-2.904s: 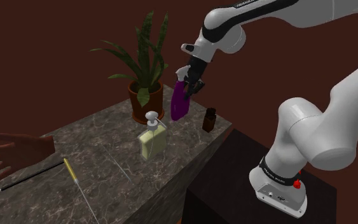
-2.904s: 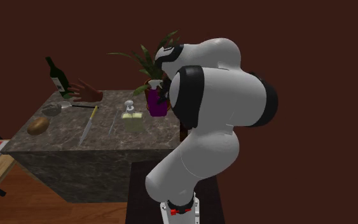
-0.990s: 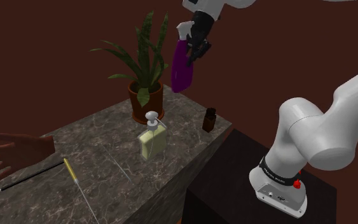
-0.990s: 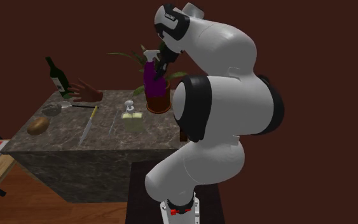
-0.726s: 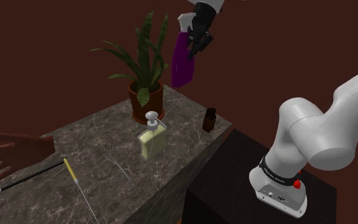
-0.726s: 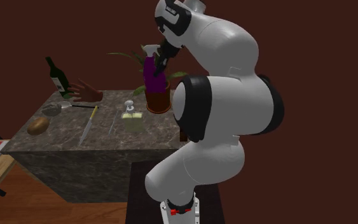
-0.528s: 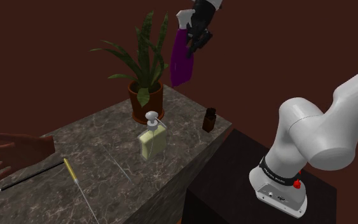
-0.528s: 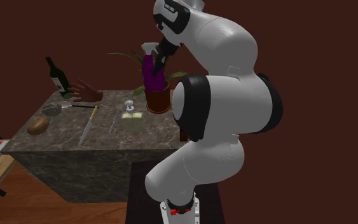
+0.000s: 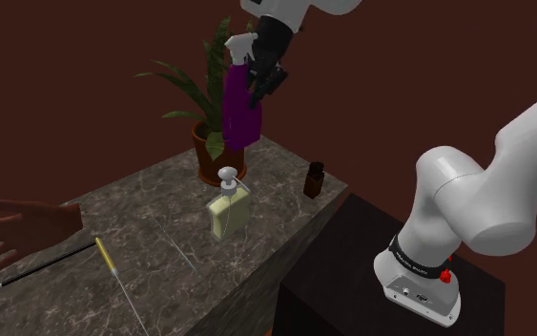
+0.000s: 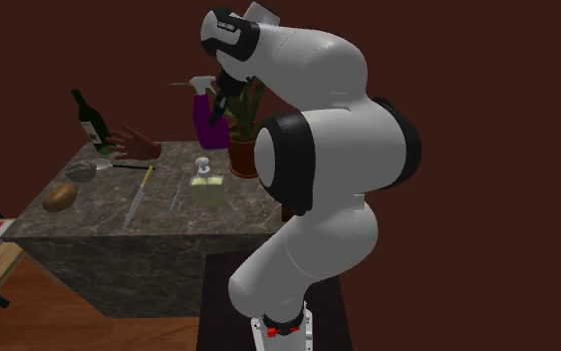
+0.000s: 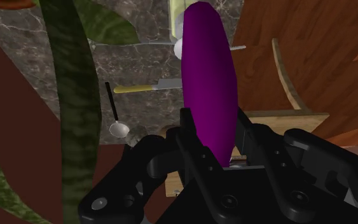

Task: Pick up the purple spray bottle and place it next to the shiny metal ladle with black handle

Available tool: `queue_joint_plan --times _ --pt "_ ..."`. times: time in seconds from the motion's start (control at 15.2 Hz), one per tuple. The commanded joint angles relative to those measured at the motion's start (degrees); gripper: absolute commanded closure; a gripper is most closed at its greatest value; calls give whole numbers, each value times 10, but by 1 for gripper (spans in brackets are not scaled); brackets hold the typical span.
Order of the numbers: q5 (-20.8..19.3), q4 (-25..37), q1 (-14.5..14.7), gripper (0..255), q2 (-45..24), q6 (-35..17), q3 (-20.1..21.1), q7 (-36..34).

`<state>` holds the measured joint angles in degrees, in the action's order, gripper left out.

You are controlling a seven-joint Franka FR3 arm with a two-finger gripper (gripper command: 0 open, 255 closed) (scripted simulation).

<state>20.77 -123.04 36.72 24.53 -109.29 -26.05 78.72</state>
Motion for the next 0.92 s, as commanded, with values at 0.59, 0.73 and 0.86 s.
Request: queue_joint_plan --times 0.59,0.73,0.86 --pt "67 22 66 255 -116 -125 66 -53" --pt "79 35 77 255 -143 -144 76 -62" --pt "90 51 88 255 -172 -161 85 -71"
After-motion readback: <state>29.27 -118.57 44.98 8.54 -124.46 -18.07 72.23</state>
